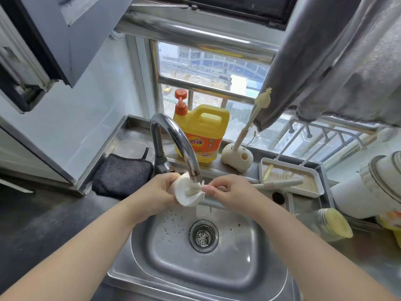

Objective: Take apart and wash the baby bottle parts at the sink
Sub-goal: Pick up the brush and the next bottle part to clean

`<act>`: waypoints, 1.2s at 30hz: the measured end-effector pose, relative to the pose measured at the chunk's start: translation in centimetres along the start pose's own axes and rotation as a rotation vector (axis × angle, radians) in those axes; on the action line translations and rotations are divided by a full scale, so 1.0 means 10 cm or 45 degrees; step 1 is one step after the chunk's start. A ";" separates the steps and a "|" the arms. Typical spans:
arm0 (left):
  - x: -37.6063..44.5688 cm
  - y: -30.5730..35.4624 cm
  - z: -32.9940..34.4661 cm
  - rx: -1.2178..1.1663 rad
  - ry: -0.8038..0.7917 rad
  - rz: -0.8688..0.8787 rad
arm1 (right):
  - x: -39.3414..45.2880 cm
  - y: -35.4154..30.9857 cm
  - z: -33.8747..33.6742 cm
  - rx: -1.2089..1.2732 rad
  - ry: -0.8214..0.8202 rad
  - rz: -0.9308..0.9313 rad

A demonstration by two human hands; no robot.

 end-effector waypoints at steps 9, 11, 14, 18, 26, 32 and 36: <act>0.00 0.01 0.02 -0.278 0.046 -0.024 | -0.04 -0.03 -0.20 0.102 0.083 -0.032; 0.01 0.00 0.03 -0.328 0.090 -0.034 | -0.06 -0.04 -0.17 0.150 0.035 -0.028; -0.02 -0.04 0.00 -0.303 0.109 -0.046 | -0.11 0.11 -0.18 0.049 -0.008 0.054; -0.02 -0.06 -0.03 -0.270 0.085 -0.038 | -0.10 0.17 -0.27 0.062 0.066 0.112; 0.01 -0.07 0.05 -0.219 -0.003 -0.004 | -0.06 0.13 -0.21 0.003 0.021 0.074; 0.00 0.02 0.02 -0.341 0.058 -0.013 | 0.00 0.06 -0.19 0.132 0.131 0.027; -0.05 0.01 0.03 -0.201 0.066 -0.057 | -0.05 0.09 -0.15 0.147 0.001 0.011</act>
Point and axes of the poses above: each hand's wrist, its own x-axis towards the middle knuckle, its own z-axis out of the palm, y = z × x, the point moved 3 cm from there along x, towards the middle knuckle, and after that the axes turned 8 degrees about x, right-handed, at the moved point
